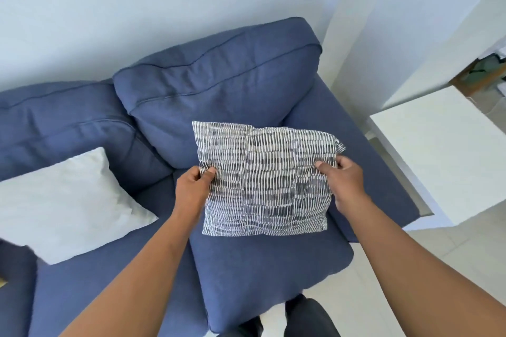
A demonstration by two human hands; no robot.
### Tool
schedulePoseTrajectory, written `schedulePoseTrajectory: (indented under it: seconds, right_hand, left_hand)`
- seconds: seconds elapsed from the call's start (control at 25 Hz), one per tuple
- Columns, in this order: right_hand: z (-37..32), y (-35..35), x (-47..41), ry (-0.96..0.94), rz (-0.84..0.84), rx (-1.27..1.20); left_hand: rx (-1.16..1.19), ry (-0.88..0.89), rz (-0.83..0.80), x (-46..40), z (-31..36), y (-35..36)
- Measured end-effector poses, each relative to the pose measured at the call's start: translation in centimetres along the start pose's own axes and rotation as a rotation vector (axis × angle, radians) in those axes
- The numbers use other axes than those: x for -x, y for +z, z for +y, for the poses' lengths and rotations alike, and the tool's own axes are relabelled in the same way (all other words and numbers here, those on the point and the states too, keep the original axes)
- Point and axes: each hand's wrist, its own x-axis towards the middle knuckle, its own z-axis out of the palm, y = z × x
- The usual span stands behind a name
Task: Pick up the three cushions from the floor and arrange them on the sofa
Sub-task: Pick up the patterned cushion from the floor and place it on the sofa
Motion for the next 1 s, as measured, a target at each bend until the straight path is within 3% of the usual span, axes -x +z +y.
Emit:
schedulePoseTrajectory:
  seconds: [0.44, 0.76, 1.0]
  right_hand:
    - [-3.2, 9.2, -11.9, 0.033, -0.301, 0.160]
    - [-0.7, 14.3, -18.4, -0.053, -0.353, 0.263]
    - [1.0, 17.9, -21.4, -0.082, -0.365, 0.363]
  left_hand:
    - [-0.017, -0.141, 0.382, -5.6, -1.2, 1.6]
    - [-0.026, -0.190, 0.440, -12.4, -3.6, 3.0]
    - [-0.062, -0.295, 0.341, -16.1, -6.2, 3.5]
